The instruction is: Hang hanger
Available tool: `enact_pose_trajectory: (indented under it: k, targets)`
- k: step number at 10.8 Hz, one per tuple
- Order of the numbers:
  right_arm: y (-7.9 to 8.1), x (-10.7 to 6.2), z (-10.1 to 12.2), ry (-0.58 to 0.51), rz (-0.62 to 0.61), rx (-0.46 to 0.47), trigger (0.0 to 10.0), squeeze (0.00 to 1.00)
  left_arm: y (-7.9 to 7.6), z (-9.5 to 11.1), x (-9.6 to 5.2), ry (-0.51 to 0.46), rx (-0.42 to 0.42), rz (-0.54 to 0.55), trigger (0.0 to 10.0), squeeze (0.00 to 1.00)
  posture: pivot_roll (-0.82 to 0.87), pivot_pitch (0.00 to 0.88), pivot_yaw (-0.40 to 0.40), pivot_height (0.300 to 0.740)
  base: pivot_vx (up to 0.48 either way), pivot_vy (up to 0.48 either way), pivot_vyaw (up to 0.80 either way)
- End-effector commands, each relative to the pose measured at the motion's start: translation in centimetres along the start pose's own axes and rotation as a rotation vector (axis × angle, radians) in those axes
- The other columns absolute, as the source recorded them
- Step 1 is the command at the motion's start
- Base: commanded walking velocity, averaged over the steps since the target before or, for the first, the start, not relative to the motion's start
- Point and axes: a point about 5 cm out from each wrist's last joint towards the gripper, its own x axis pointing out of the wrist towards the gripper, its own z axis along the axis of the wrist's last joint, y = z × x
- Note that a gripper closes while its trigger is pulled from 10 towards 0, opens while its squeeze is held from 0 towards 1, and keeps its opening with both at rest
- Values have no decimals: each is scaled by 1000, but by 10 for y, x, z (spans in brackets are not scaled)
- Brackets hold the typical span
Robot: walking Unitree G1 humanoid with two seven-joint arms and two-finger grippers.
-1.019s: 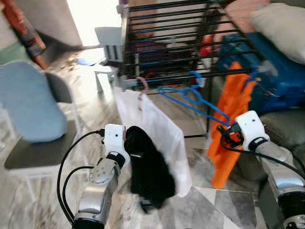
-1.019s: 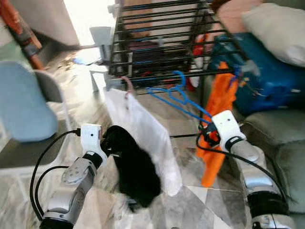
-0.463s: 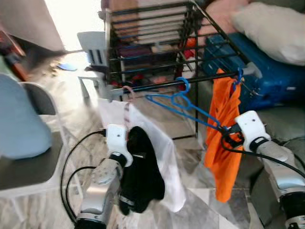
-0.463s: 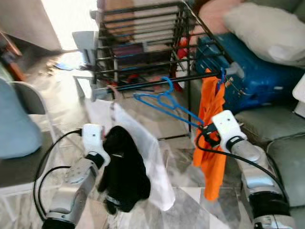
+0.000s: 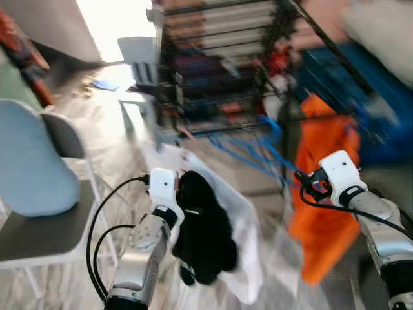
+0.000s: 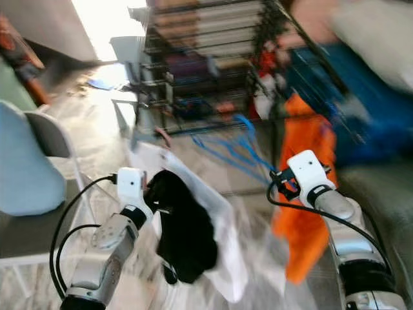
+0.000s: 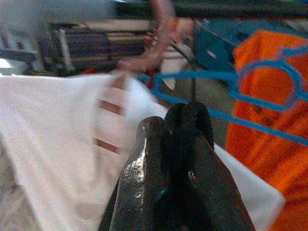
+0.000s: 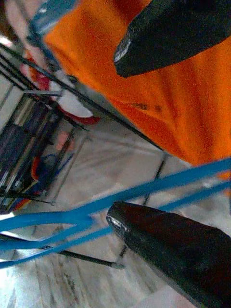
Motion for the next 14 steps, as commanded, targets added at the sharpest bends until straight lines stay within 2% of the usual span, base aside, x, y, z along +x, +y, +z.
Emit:
enact_pose_trajectory:
  k: [1,6,10,11,12,13,14]
  targets:
    - [1,2,6,-23,20,-19,10000,0,6,9,0,-44,11,20,10000,0,-199,0,54,740,416,0,0]
    - [4,0,2,6,122,-51,10000,0,7,6,-1,-22,16,51,10000,0,-199,0,43,740,56,0,0]
    - [-13,-5,8,-28,57,-53,10000,0,6,4,-2,-13,21,66,10000,0,-203,0,41,740,0,0,0]
    - [-19,-14,7,-41,92,-15,10000,0,6,3,-2,-3,27,66,10000,0,-210,0,44,740,0,0,0]
    - [-19,-15,7,-41,107,-9,10000,0,6,3,-2,0,28,66,10000,0,-210,0,44,740,0,0,0]
    - [-12,-23,6,-39,252,2,10000,0,6,1,-2,19,50,63,10000,0,-213,0,48,740,0,0,0]
    - [-10,-26,4,-23,324,23,10000,0,6,0,-2,30,65,65,10000,0,-211,0,49,740,0,0,0]
